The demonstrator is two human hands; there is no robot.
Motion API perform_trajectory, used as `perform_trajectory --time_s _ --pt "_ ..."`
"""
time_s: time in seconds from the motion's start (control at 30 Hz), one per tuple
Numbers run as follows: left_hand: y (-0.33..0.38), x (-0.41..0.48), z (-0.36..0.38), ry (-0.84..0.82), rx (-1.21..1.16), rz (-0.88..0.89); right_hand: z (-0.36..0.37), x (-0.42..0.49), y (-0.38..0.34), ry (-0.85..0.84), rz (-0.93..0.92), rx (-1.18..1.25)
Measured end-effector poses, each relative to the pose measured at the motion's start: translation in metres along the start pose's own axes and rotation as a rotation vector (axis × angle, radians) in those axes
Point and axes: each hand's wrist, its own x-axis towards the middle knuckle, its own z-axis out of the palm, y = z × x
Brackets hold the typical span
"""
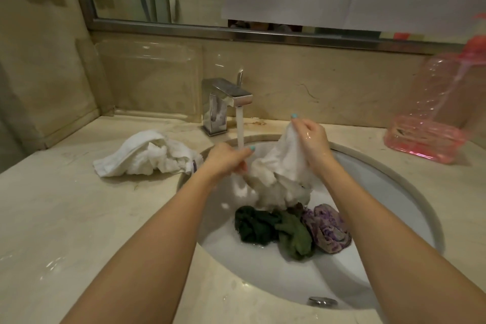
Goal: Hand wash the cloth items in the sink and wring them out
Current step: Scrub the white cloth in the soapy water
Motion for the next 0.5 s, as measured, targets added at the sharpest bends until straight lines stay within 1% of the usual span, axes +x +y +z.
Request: perform_trajectory --time_s 0.03,0.07,0.1,0.17,0.23,0.3,0.33,0.4,0.47,0.5 --pt "0.0 0.003 0.001 0.065 -0.034 0.045 0.001 -0.001 0.001 -0.065 0.043 0.011" --pt "0.001 0.004 0.002 0.083 -0.064 0.086 0.003 -0.002 0.001 -0.136 0.096 0.024" --pt "0.003 0.003 0.005 0.046 -0.083 0.117 0.005 -0.004 0.0 -0.197 0.144 0.038" --pt "0.006 0.0 0.011 -0.113 -0.074 0.155 0.011 -0.007 -0.009 -0.264 0.174 0.084" --pt "0.005 0.002 0.013 -0.224 -0.036 0.155 0.014 -0.007 -0.014 -0.283 0.159 0.137" --pt "0.003 0.004 0.008 -0.261 -0.026 0.139 0.011 -0.004 -0.013 -0.275 0.124 0.135" --pt "0.001 0.003 0.005 -0.245 -0.05 0.146 0.008 -0.002 -0.011 -0.274 0.103 0.121" --pt "-0.003 0.006 0.0 -0.182 -0.193 0.213 0.002 0.002 -0.005 -0.272 0.061 0.027" --pt "-0.002 0.008 -0.002 -0.1 -0.352 0.287 -0.004 0.002 0.002 -0.262 0.039 -0.161" --pt "-0.001 0.01 -0.001 -0.057 -0.4 0.295 -0.006 0.001 0.005 -0.29 0.045 -0.247"
